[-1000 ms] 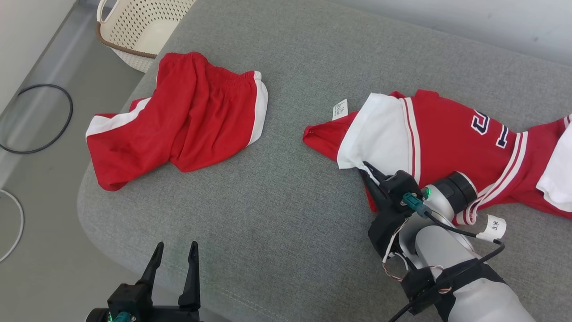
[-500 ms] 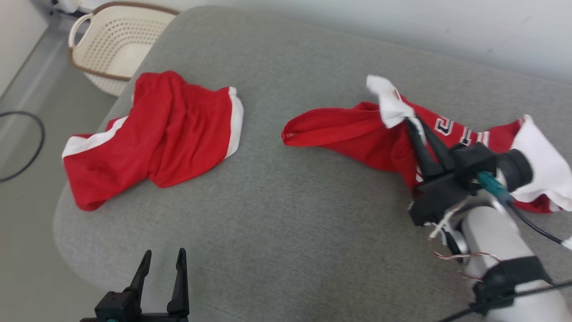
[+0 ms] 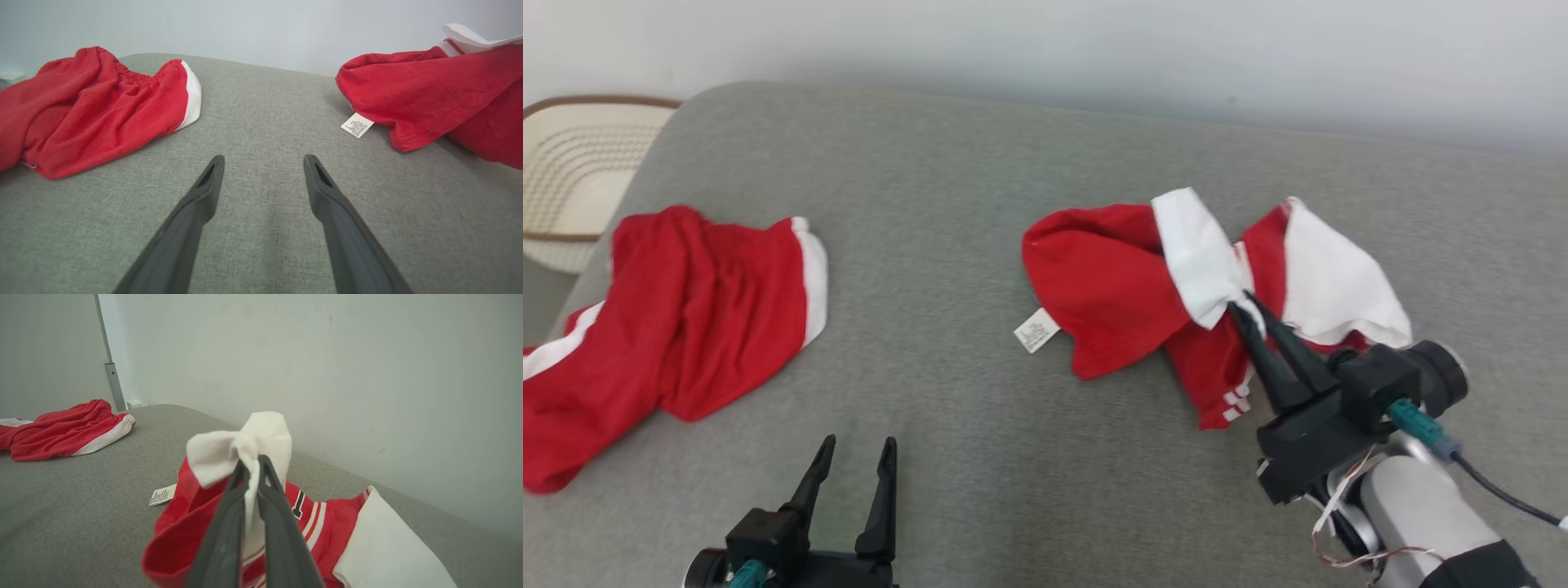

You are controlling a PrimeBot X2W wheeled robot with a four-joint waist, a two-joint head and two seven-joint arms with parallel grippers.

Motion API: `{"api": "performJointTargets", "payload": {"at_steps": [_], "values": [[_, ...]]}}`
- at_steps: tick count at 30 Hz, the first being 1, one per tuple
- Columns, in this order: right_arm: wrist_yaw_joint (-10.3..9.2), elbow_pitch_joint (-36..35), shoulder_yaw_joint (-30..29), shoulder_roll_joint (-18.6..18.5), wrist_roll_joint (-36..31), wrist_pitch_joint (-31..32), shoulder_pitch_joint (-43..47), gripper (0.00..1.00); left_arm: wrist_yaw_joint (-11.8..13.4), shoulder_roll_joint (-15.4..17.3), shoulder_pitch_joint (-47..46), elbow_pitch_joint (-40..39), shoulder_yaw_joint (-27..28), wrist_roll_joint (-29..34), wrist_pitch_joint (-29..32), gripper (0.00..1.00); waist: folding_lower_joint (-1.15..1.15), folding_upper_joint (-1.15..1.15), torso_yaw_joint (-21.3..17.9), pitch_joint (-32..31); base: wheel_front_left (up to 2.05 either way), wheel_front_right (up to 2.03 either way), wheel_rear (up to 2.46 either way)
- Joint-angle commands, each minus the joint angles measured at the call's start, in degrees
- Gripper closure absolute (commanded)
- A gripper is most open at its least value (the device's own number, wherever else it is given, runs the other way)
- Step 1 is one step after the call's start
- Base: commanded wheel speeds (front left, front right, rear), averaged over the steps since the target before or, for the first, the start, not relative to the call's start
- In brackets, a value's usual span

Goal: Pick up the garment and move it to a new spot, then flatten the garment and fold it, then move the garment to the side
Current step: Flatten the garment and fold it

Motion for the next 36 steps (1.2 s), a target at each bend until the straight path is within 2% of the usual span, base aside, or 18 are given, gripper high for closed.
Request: {"api": "performJointTargets", "payload": {"at_steps": [1,6,7,8,9,12,16,21,26,36], "values": [[-0.06,-0.05,0.83,0.11,0.56,-0.01,0.27,1.00,-0.21,0.12,-0.58,0.46,-0.35,0.33,-0.09,0.00,0.00,0.00,-3.97,-1.52,0.00,0.00,0.00],[-0.06,3.43,5.21,0.30,3.14,0.00,1.00,1.00,-0.35,0.13,-1.56,0.97,-2.86,-0.28,-0.09,0.00,0.00,0.00,-4.48,-2.12,0.00,0.00,0.00],[-0.06,5.43,7.10,0.21,4.76,0.00,1.21,0.86,-0.43,0.12,-1.53,1.15,-3.14,-0.27,-0.09,0.00,0.00,0.00,-4.48,-2.45,0.00,0.00,0.00],[-0.06,6.76,8.57,0.12,5.77,-0.03,0.60,0.53,-0.40,0.12,-1.34,1.30,-3.34,-0.26,-0.09,0.00,0.00,0.00,-4.52,-2.71,0.00,0.00,0.00],[-0.06,7.27,9.39,0.21,6.85,-0.05,-0.49,0.00,-0.41,0.10,-1.15,1.43,-3.48,-0.27,-0.09,0.00,0.00,0.00,-4.57,-2.89,0.00,0.00,0.00],[-0.06,8.30,10.28,0.50,8.89,0.00,-1.40,0.00,-0.52,0.10,-0.32,1.85,-3.21,0.27,-0.09,0.00,0.00,0.00,-5.14,-3.39,0.00,0.00,0.00],[-0.06,7.35,8.48,0.82,9.63,-0.01,-0.92,0.00,-0.77,0.09,1.01,2.23,-2.36,0.68,-0.09,0.00,0.00,0.00,-6.32,-4.35,0.00,0.00,0.00],[-0.06,5.55,3.73,1.53,9.05,-0.01,1.19,0.00,-0.85,0.08,1.28,2.45,-1.86,0.83,-0.09,0.00,0.00,0.00,-8.11,-5.51,0.00,0.00,0.00],[-0.06,4.06,-3.61,3.01,5.70,-0.01,4.59,0.00,-1.23,0.08,0.88,2.97,-1.63,0.55,-0.09,0.00,0.00,0.00,-11.06,-5.70,0.00,0.00,0.00],[-0.06,-1.03,-12.46,6.25,0.50,0.00,8.30,0.00,-1.10,0.09,-4.22,5.78,-1.41,0.25,-0.08,0.00,0.00,0.00,-17.75,-1.81,0.00,0.00,0.00]]}}
